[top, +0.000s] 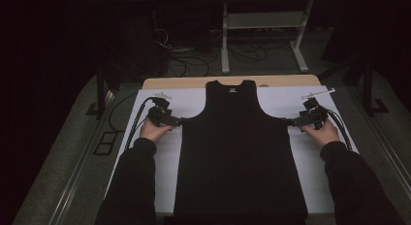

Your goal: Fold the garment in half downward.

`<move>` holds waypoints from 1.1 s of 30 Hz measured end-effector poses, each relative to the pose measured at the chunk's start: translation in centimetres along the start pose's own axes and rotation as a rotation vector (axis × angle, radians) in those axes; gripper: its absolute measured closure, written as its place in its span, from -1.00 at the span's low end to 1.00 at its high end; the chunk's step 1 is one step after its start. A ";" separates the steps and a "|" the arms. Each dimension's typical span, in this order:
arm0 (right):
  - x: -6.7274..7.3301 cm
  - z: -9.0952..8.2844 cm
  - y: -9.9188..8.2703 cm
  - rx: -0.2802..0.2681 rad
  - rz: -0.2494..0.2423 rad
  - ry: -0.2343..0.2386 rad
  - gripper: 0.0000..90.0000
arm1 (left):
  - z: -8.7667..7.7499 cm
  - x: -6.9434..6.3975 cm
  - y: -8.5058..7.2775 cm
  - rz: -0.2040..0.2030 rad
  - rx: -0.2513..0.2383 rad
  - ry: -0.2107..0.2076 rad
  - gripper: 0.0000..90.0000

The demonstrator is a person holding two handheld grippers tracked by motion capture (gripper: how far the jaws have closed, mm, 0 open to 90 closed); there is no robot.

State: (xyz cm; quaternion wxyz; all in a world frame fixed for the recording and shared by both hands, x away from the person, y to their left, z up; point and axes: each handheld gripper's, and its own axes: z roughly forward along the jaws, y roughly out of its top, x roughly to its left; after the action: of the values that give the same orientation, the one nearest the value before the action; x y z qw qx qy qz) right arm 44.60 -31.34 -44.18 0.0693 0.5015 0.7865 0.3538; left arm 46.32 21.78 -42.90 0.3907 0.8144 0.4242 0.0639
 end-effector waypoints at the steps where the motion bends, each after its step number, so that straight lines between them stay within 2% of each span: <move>1: 0.0 0.1 0.0 0.000 0.002 0.003 -0.99 | 0.1 0.0 0.0 0.001 0.004 -0.001 -1.00; 4: 0.0 0.2 -0.1 -0.001 0.008 0.012 -0.92 | 0.4 0.0 -0.1 0.004 0.011 -0.004 -1.00; 8: 0.2 0.3 -0.1 0.011 -0.013 0.012 -0.69 | 0.8 0.0 -0.3 0.008 0.029 -0.009 -1.00; 10: 0.4 0.4 -0.1 0.012 -0.015 0.009 -0.68 | 1.0 -0.1 -0.3 0.007 0.032 -0.012 -1.00; 13: 0.5 0.5 -0.1 0.014 -0.016 0.010 -0.61 | 1.2 -0.2 -0.4 0.016 0.040 -0.006 -0.94; 18: 0.6 0.8 -0.1 0.023 -0.010 -0.002 -0.45 | 1.5 -0.2 -0.5 0.000 0.049 -0.011 -0.81; 20: 0.7 0.8 -0.1 0.023 -0.014 -0.026 -0.31 | 1.6 -0.3 -0.6 0.028 0.076 0.003 -0.67; 22: 0.9 0.9 0.0 0.016 -0.008 -0.032 -0.19 | 1.6 -0.7 -0.6 0.049 0.076 0.047 -0.50; 24: 1.1 0.9 0.0 0.013 -0.013 -0.045 -0.08 | 1.6 -0.7 -0.5 0.040 0.075 0.034 -0.30; 26: 1.3 1.0 0.0 0.011 -0.020 -0.054 0.01 | 1.6 -0.7 -0.5 0.032 0.066 0.045 -0.13; 31: 1.7 1.3 0.1 0.002 -0.031 -0.044 0.25 | 1.7 -0.8 -0.7 0.011 0.038 0.052 0.27; 33: 1.7 1.4 0.1 0.001 -0.031 -0.034 0.46 | 1.7 -0.7 -0.8 -0.013 0.031 0.039 0.37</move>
State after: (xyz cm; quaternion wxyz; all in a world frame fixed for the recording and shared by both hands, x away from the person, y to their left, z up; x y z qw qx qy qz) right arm 44.50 -29.16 -44.72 0.0880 0.4954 0.7930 0.3435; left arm 46.11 20.54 -44.47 0.3702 0.8163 0.4378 0.0707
